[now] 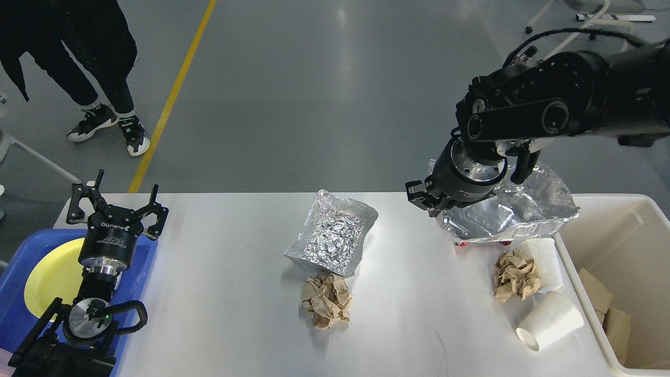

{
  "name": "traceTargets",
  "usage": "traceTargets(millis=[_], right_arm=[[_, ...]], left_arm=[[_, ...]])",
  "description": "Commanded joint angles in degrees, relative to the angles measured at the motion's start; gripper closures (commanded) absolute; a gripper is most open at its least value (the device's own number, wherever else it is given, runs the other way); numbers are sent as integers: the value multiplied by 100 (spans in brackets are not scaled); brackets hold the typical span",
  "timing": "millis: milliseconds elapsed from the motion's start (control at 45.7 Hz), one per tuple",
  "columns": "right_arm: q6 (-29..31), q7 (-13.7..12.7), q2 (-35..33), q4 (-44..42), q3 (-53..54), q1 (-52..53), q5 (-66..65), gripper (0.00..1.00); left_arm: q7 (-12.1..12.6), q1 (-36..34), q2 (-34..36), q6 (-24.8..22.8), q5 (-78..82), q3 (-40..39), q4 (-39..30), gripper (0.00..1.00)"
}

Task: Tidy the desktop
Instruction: 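Lift the foil bag and carry it to the white bin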

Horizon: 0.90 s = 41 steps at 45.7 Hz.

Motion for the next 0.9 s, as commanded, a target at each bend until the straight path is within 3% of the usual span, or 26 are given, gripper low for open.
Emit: traceTargets(millis=[0,262,459,722,875], right_arm=[[618,-1,-235,434,-98,560,-3,100],[699,-1,-394,566,-159,570,-3,100],[435,-1,-1043,321,-809,245,32,100],[400,-10,-2458,-1374,-1152,-1274,-134,100],[426,-1,-2863,-2412,-1012,-2215,-301,100]], left_arm=[[0,-1,0,2,0,-4,0,4],[0,-1,0,2,0,-4,0,4],[0,-1,0,2,0,-4,0,4],[0,8,0,2,0,-4,0,4],[-1,-1,0,2,0,-4,0,4]])
